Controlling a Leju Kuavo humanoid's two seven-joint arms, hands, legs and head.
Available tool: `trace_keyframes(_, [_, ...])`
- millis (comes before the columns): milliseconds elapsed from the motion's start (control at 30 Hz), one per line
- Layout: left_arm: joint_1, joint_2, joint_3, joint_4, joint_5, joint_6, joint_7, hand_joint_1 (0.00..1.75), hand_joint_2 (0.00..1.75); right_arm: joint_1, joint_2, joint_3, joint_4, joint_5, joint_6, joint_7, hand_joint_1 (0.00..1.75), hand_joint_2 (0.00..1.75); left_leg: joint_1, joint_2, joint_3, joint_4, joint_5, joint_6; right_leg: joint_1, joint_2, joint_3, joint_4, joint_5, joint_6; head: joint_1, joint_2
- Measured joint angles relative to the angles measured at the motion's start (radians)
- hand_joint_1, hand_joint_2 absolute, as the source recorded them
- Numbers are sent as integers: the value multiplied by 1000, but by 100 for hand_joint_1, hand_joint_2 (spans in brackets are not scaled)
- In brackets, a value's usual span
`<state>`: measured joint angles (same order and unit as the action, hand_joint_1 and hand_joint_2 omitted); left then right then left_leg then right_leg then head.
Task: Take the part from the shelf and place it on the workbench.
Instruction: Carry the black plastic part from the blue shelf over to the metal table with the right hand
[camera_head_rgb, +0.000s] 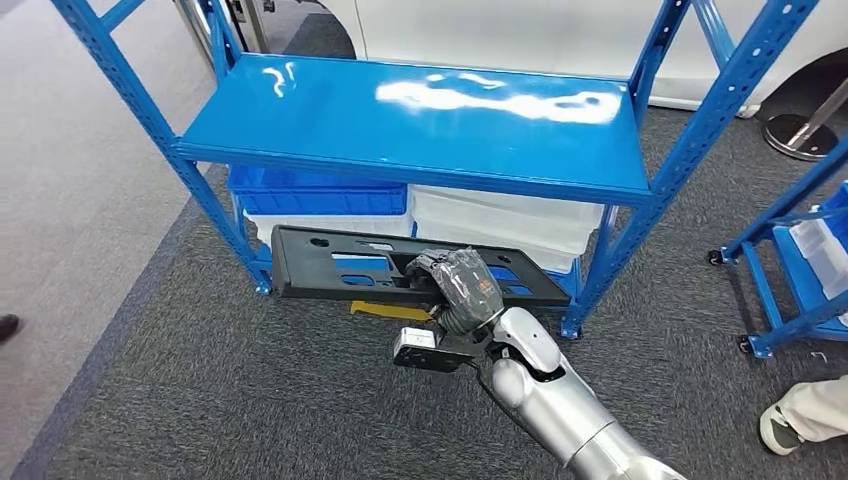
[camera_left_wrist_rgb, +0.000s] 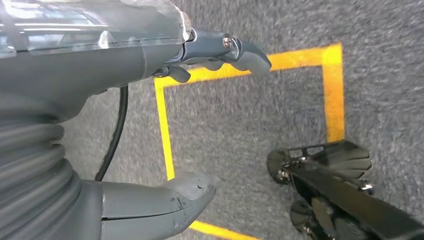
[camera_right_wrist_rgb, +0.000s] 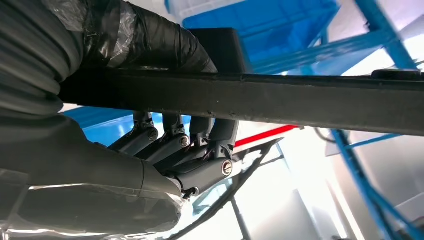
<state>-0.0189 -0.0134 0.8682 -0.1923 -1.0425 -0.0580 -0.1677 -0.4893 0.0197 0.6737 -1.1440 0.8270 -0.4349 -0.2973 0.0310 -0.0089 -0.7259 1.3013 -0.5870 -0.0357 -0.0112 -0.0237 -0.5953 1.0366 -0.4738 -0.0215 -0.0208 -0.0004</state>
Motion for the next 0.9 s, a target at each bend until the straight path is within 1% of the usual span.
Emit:
trace_keyframes(33, [1, 0, 0, 0, -1, 0, 0, 0, 175, 1, 0, 1, 0, 1, 0, 1, 175, 175, -1, 2, -2, 8, 7, 3, 4, -11, 0, 1, -1, -2, 0, 0])
trace_keyframes(67, [2, 0, 0, 0, -1, 0, 0, 0, 175, 1, 0, 1, 0, 2, 0, 1, 175, 175, -3, 5, 16, -24, 31, 7, 8, -22, 1, 1, -2, -3, 0, 0])
trace_keyframes(100, [3, 0, 0, 0, -2, 0, 0, 0, 175, 0, 0, 2, -1, 2, 0, 1, 175, 175, -7, 18, 51, -91, 66, 15, 11, -33, 3, 2, -4, -4, 0, 0])
trace_keyframes(133, [2, 1, 0, 0, -2, 0, -1, 0, 175, 0, 0, 2, -2, 2, 0, 2, 175, 175, -14, 41, 89, -163, 93, 24, 15, -43, 5, 3, -6, -4, 0, 0])
trace_keyframes(167, [1, 2, 1, 0, -3, 0, -2, 0, 175, -1, 0, 2, -4, 3, -1, 3, 175, 175, -21, 60, 118, -221, 112, 33, 19, -52, 5, 4, -7, -2, 0, 0])
trace_keyframes(200, [-1, 2, 1, 0, -4, 0, -3, 0, 175, -1, -1, 2, -7, 4, -1, 4, 175, 175, -27, 74, 134, -257, 120, 40, 21, -62, 6, 4, -8, 1, 0, 0])
trace_keyframes(233, [-2, 2, 1, 0, -5, 1, -4, 0, 175, -1, -1, 2, -9, 4, 0, 5, 175, 175, -32, 76, 136, -268, 119, 44, 23, -72, 6, 4, -8, 4, 0, 0])
trace_keyframes(267, [-1, 2, 1, 0, -6, 1, -5, 0, 175, -1, -1, 3, -11, 5, 0, 6, 175, 175, -32, 64, 135, -271, 123, 48, 24, -82, 7, 3, -8, 8, 0, 0])
trace_keyframes(300, [1, 2, 2, 0, -6, 1, -6, 0, 175, -1, -1, 3, -14, 6, 0, 7, 175, 175, -29, 53, 135, -276, 128, 53, 23, -87, 8, 3, -10, 13, 0, 0])
trace_keyframes(333, [3, 1, 2, 0, -6, 1, -6, 0, 175, -2, -1, 4, -16, 6, -1, 7, 175, 175, -26, 44, 137, -282, 132, 58, 22, -77, 8, 9, -18, 18, 0, 0])
trace_keyframes(367, [3, 1, 3, 0, -6, 2, -7, 0, 175, -2, -2, 4, -19, 6, -1, 7, 175, 175, -23, 34, 139, -288, 137, 63, 20, -55, 0, 31, -36, 23, 0, 0])
trace_keyframes(400, [3, 0, 4, 0, -6, 2, -7, 0, 175, -2, -3, 4, -21, 6, -1, 8, 175, 175, -20, 25, 140, -292, 142, 67, 17, -27, -18, 73, -64, 27, 1, 0])
trace_keyframes(433, [2, -1, 5, 0, -7, 2, -8, 0, 175, -1, -4, 4, -22, 7, -1, 8, 175, 175, -20, 15, 139, -293, 144, 70, 13, 0, -43, 131, -97, 31, 1, 0])
trace_keyframes(467, [1, -1, 6, 0, -7, 2, -9, 0, 175, 1, -6, 4, -23, 7, -1, 8, 175, 175, -20, 3, 137, -293, 145, 71, 11, 14, -74, 197, -127, 33, 1, 0])
trace_keyframes(500, [1, -1, 8, 0, -8, 2, -10, 0, 175, 5, -8, 4, -24, 7, 0, 9, 175, 175, -20, -9, 135, -292, 146, 71, 9, 20, -99, 249, -144, 35, 1, 0])
trace_keyframes(533, [1, -1, 10, 0, -8, 2, -11, 0, 175, 9, -10, 4, -25, 8, 0, 10, 175, 175, -20, -22, 134, -290, 146, 71, 7, 21, -110, 271, -143, 37, 1, 0])
trace_keyframes(567, [2, -1, 11, 0, -9, 2, -12, 0, 175, 13, -12, 4, -28, 8, 0, 11, 175, 175, -20, -36, 133, -288, 146, 71, 5, 23, -103, 255, -121, 37, 1, 0])
trace_keyframes(600, [2, -2, 13, 0, -9, 2, -13, 0, 175, 14, -13, 4, -33, 9, 0, 11, 175, 175, -20, -49, 133, -285, 145, 69, 3, 28, -79, 202, -84, 37, 1, 0])
trace_keyframes(633, [3, -2, 14, 0, -9, 2, -13, 0, 175, 15, -15, 4, -38, 10, 0, 12, 175, 175, -19, -62, 133, -283, 144, 67, 0, 47, -47, 134, -49, 35, 1, 0])
trace_keyframes(667, [2, -3, 15, 0, -9, 2, -14, 0, 175, 16, -18, 4, -43, 10, 0, 12, 175, 175, -20, -73, 130, -279, 143, 63, -4, 68, -18, 71, -24, 33, 1, 0])
trace_keyframes(700, [2, -3, 16, 0, -9, 2, -14, 0, 175, 17, -20, 4, -48, 11, 1, 12, 175, 175, -20, -84, 126, -277, 144, 58, -5, 84, 0, 30, -12, 31, 1, 0])
trace_keyframes(733, [2, -3, 16, 0, -9, 2, -15, 0, 175, 19, -23, 4, -54, 11, 2, 12, 175, 175, -19, -95, 121, -276, 146, 51, -4, 95, 7, 11, -11, 29, 1, 0])
trace_keyframes(767, [3, -3, 17, 0, -9, 2, -15, 0, 175, 22, -24, 4, -59, 13, 2, 13, 175, 175, -18, -105, 116, -276, 149, 44, -2, 91, 8, 7, -11, 26, 1, 0])
trace_keyframes(800, [5, -3, 18, 0, -9, 2, -16, 0, 175, 25, -25, 5, -67, 15, 3, 14, 175, 175, -16, -112, 113, -278, 151, 37, -3, 80, 8, 4, -9, 21, 1, 0])
trace_keyframes(833, [8, -2, 19, 0, -8, 2, -16, 0, 175, 27, -26, 5, -74, 17, 4, 16, 175, 175, -16, -104, 110, -274, 148, 32, -3, 70, 10, -1, -7, 15, 1, 0])
trace_keyframes(867, [11, -2, 21, 0, -8, 2, -16, 0, 175, 28, -27, 5, -82, 20, 4, 18, 175, 175, -17, -83, 101, -256, 135, 27, -5, 58, 14, -7, -5, 7, 0, 0])
trace_keyframes(900, [12, -1, 22, 0, -8, 2, -16, 0, 175, 28, -27, 5, -91, 22, 5, 21, 175, 175, -18, -56, 83, -217, 112, 24, -5, 45, 17, -12, -3, 0, 0, 0])
